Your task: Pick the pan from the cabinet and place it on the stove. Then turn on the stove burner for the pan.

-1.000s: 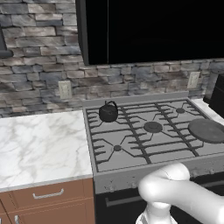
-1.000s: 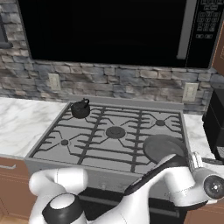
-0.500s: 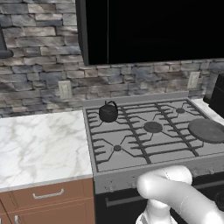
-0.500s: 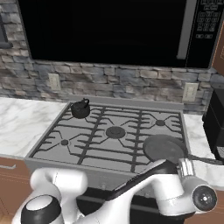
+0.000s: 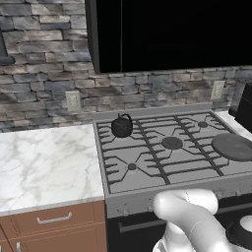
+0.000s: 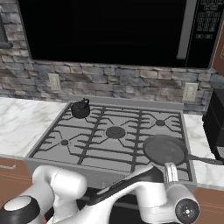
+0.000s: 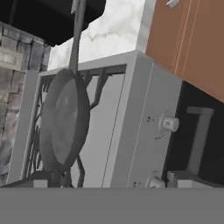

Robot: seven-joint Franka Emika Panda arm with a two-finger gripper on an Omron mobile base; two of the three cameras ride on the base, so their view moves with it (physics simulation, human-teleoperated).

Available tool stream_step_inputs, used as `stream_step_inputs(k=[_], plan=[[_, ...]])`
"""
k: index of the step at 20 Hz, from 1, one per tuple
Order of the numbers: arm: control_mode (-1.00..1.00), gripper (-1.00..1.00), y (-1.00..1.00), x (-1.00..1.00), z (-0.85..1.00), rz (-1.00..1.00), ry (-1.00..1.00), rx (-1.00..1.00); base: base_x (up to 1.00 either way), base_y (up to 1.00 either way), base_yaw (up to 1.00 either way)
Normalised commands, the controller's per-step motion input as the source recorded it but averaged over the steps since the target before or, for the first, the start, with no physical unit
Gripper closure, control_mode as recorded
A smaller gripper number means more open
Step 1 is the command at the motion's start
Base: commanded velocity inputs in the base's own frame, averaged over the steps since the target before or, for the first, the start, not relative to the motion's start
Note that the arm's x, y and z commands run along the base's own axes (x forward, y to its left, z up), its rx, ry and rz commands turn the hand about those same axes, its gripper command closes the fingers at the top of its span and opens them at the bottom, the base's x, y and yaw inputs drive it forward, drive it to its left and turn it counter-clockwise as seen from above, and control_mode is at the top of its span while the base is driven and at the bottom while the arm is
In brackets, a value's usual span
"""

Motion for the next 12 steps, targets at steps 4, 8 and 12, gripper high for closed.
stream_step_inputs(k=[4, 8, 12], plan=[[-1.0, -1.0, 0.02, -0.19, -0.18, 0.09, -0.15, 0.05, 0.0, 0.0, 0.0], [-1.0, -1.0, 0.0, -0.25, -0.19, 0.09, -0.19, 0.08, 0.0, 0.0, 0.0], [-1.0, -1.0, 0.0, -0.24, -0.05, 0.06, -0.16, 0.13, 0.0, 0.0, 0.0]])
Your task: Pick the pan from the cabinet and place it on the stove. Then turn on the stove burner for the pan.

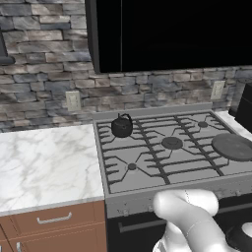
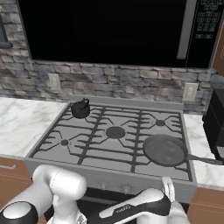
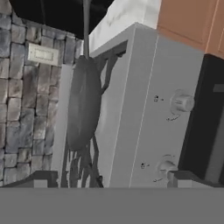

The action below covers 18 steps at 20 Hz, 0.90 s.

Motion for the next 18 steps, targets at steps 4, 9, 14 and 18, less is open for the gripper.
stream_step_inputs(k=[4, 9, 14, 18], plan=[[-1.0, -1.0, 0.04, -0.04, 0.0, 0.01, -0.06, 0.2, 0.0, 0.0, 0.0], [-1.0, -1.0, 0.19, -0.01, 0.05, 0.0, 0.0, 0.25, 0.0, 0.0, 0.0], [-1.0, -1.0, 0.33, -0.07, -0.06, -0.05, 0.0, 0.23, 0.0, 0.0, 0.0], [-1.0, -1.0, 0.08, -0.1, -0.16, -0.1, -0.01, 0.33, 0.0, 0.0, 0.0]])
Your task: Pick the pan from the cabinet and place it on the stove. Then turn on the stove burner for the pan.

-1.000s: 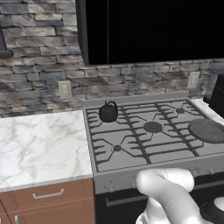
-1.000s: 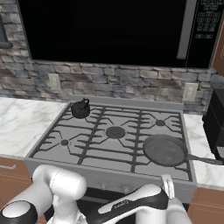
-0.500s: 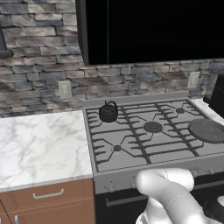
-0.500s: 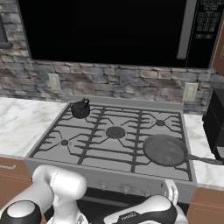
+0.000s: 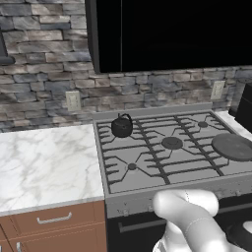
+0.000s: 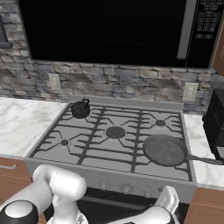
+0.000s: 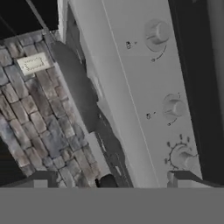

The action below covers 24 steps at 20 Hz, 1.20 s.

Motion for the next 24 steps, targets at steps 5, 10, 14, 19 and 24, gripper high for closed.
stream_step_inputs(k=[5, 10, 14, 19, 24], plan=[[-1.0, -1.0, 0.0, -0.01, -0.12, -0.16, 0.0, 0.36, 0.0, 0.0, 0.0], [-1.0, -1.0, 0.0, 0.0, -0.08, -0.22, 0.0, 0.33, 0.0, 0.0, 0.0], [-1.0, -1.0, 0.0, 0.0, -0.06, -0.23, 0.0, 0.32, 0.0, 0.0, 0.0], [-1.0, -1.0, 0.0, 0.11, -0.03, -0.21, 0.0, 0.3, 0.0, 0.0, 0.0], [-1.0, -1.0, -0.05, 0.19, 0.0, -0.17, 0.02, 0.29, 0.0, 0.0, 0.0]])
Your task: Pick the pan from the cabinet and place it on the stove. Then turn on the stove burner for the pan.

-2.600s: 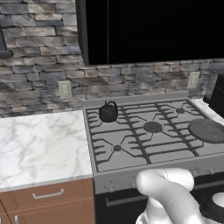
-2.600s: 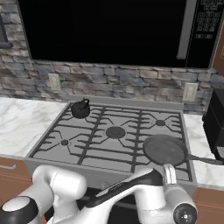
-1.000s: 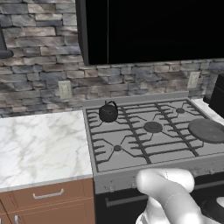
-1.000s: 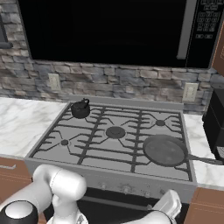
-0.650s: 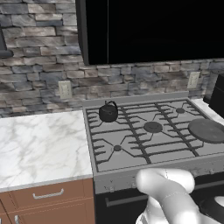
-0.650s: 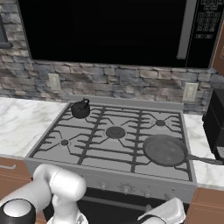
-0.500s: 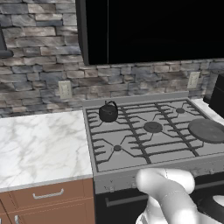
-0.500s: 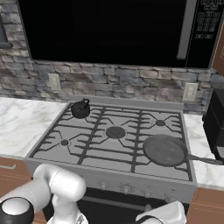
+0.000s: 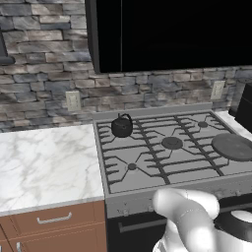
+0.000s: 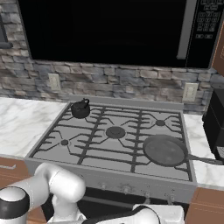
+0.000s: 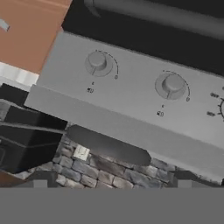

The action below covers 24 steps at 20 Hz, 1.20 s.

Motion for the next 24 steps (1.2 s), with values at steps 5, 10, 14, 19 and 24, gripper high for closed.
stream_step_inputs(k=[5, 10, 14, 19, 24], plan=[[-1.0, -1.0, -0.18, 0.18, -0.07, -0.09, 0.02, 0.22, 0.0, 0.0, 0.0], [-1.0, -1.0, -0.29, 0.03, -0.21, 0.0, -0.03, 0.07, 0.0, 0.0, 0.0], [-1.0, -1.0, -0.26, 0.02, -0.2, 0.0, 0.0, 0.04, 0.0, 0.0, 0.0], [-1.0, -1.0, -0.31, 0.02, -0.25, 0.0, -0.01, 0.05, 0.0, 0.0, 0.0], [-1.0, -1.0, -0.17, 0.0, -0.29, 0.0, -0.02, 0.01, 0.0, 0.0, 0.0]])
